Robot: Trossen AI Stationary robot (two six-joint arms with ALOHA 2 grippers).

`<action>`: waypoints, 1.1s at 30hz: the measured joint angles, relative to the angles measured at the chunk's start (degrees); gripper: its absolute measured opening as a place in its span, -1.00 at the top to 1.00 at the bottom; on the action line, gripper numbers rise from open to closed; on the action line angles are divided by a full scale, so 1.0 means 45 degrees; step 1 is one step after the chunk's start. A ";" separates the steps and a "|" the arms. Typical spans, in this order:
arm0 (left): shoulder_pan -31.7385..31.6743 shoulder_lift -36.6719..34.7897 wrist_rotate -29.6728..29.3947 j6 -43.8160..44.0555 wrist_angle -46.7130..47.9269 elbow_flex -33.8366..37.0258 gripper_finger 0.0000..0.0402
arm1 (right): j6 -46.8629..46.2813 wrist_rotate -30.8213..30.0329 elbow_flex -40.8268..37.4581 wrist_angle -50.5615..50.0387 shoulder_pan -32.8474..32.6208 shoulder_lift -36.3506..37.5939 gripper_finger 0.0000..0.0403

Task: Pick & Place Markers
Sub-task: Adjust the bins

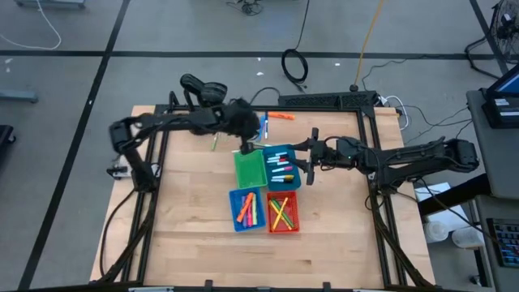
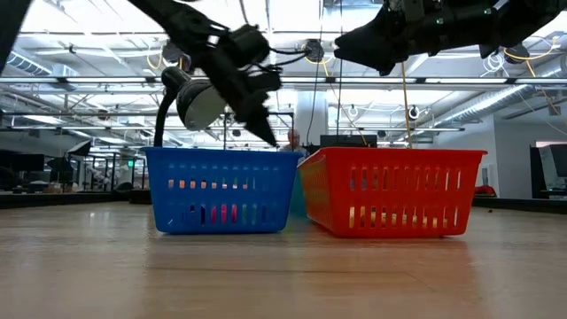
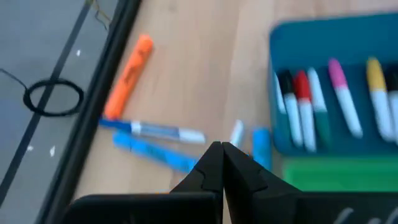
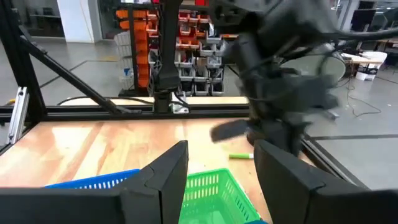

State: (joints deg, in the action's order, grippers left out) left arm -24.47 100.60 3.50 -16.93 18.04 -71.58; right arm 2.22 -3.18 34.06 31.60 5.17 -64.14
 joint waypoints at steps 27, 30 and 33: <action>0.1101 0.3214 0.1411 -0.1245 0.1607 -0.2494 0.97 | 0.0044 0.0024 0.0000 -0.0203 0.0000 0.0009 0.15; 0.0854 0.2729 0.0281 -0.1085 0.2569 -0.2498 0.98 | 0.0039 0.0044 0.0000 -0.0263 0.0000 0.0009 0.15; 0.0485 0.2489 0.0254 -0.0980 0.3064 -0.2300 0.98 | 0.0044 0.0049 0.0010 -0.0411 0.0000 0.0014 0.15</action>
State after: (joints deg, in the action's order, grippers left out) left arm -22.29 111.81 4.64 -21.34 31.83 -81.93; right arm 2.42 -2.96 34.11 29.75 5.17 -64.07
